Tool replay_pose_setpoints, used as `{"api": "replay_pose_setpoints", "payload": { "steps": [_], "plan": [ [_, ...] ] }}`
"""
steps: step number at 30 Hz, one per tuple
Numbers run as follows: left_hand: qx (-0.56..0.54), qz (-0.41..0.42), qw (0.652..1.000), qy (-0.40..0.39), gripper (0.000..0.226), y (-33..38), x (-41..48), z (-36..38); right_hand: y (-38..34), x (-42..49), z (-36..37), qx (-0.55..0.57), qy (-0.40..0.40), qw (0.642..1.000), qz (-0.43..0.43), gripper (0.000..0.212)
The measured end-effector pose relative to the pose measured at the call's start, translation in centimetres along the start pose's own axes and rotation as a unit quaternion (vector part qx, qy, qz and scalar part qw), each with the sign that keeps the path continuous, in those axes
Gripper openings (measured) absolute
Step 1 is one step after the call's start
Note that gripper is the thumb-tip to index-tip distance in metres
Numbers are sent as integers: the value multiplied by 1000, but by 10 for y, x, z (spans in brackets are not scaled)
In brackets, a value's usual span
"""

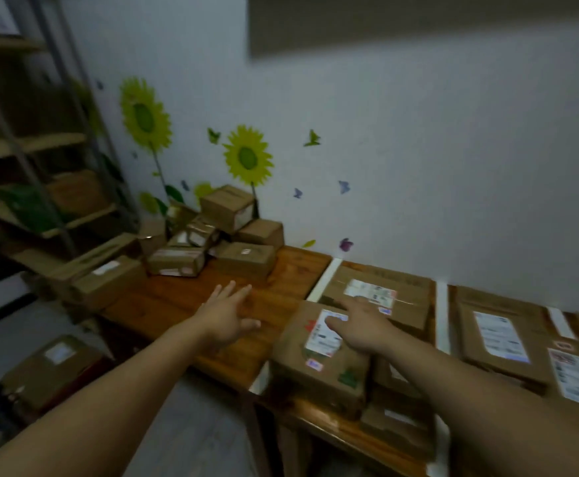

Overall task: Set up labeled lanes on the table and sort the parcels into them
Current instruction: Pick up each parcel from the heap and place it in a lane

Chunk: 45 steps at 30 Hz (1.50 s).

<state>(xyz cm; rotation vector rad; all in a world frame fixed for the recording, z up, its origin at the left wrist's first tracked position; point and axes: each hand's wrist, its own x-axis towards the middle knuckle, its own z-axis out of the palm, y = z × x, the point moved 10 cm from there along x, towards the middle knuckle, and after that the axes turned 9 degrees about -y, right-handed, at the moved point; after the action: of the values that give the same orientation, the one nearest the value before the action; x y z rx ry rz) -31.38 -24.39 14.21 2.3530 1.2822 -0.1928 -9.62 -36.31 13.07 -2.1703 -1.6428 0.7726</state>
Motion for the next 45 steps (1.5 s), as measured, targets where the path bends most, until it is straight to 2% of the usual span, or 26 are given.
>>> {"api": "replay_pose_setpoints", "payload": {
  "steps": [6, 12, 18, 23, 28, 31, 38, 41, 45],
  "plan": [
    [-60, -56, 997, 1, 85, -130, -8, -61, -95, 73, 38, 7, -15, 1000, -8, 60],
    [-106, -59, 992, 24, 82, -190, 30, -95, -126, 145, 47, 3, -38, 999, 0, 60],
    [-163, -55, 985, -11, 79, -213, 112, -94, -122, 245, 48, 12, -25, 1000, 4, 50],
    [-167, -75, 982, -48, 80, -239, 192, -106, -124, 333, 58, 69, -42, 997, 6, 47],
    [-165, -65, 983, -56, 79, -252, 265, -123, -111, 394, 67, 125, -52, 989, 57, 53],
    [-169, -53, 980, -92, 79, -256, 312, -117, -98, 419, 75, 145, -39, 983, 101, 58],
    [-243, 20, 952, -183, 63, -251, 410, -85, -85, 466, 102, 202, -13, 971, 130, 74],
    [-274, 26, 938, -213, 65, -253, 442, -71, -83, 478, 109, 229, 4, 960, 159, 81],
    [-304, 23, 922, -240, 55, -255, 463, -56, -88, 482, 107, 281, 52, 944, 167, 56]
  ]
}}
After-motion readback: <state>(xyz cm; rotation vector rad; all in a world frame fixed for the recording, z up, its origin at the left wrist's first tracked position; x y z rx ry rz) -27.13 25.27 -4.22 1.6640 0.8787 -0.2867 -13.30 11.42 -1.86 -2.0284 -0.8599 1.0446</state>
